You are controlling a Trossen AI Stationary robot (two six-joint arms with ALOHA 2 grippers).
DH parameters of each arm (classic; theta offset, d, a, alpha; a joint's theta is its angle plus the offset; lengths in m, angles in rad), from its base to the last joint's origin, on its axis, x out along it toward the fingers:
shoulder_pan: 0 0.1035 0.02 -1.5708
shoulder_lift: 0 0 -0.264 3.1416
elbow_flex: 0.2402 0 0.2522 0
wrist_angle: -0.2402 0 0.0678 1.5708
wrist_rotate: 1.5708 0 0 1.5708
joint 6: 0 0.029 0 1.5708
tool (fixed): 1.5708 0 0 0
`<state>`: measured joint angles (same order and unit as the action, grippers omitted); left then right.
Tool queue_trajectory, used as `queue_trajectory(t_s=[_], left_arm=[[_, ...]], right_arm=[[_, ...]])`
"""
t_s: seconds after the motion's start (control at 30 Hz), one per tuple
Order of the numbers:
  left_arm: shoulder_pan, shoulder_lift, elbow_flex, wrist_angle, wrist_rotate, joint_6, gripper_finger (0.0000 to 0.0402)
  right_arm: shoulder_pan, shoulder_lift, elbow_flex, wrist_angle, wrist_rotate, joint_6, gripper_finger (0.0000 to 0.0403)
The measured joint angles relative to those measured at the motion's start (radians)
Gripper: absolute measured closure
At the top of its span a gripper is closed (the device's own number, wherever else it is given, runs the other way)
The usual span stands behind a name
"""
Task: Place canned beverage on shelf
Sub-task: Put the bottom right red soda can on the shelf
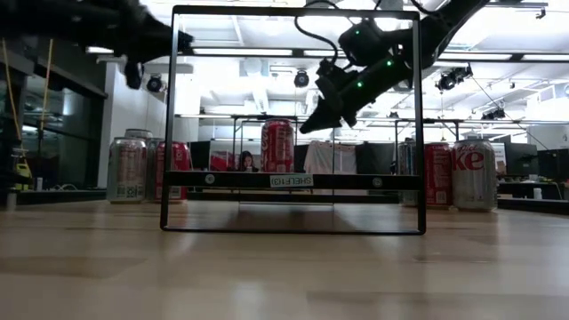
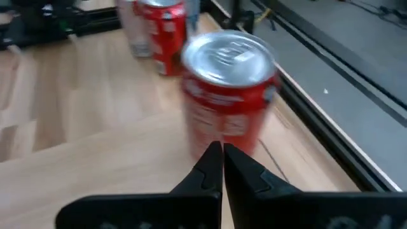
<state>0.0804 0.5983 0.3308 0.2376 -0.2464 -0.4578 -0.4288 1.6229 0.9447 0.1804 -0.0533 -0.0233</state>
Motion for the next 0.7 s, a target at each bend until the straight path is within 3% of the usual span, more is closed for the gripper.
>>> queue_trajectory(t_s=[0.13,0.27,0.5,0.7], left_arm=[[0.064,0.091,0.113,-0.063,-0.017,-0.016,0.0401],[0.107,0.122,0.173,-0.095,0.055,-0.006,0.0401],[0.129,0.123,0.181,-0.092,0.080,0.006,0.0401],[0.129,0.124,0.181,-0.092,0.078,0.006,0.0401]], right_arm=[[-0.025,0.031,0.000,0.015,0.032,0.034,0.0403],[-0.027,0.083,-0.001,0.097,0.045,0.043,0.0403],[-0.027,0.126,-0.001,0.187,0.086,0.061,0.0403],[-0.006,0.126,-0.001,0.203,0.044,0.074,0.0403]])
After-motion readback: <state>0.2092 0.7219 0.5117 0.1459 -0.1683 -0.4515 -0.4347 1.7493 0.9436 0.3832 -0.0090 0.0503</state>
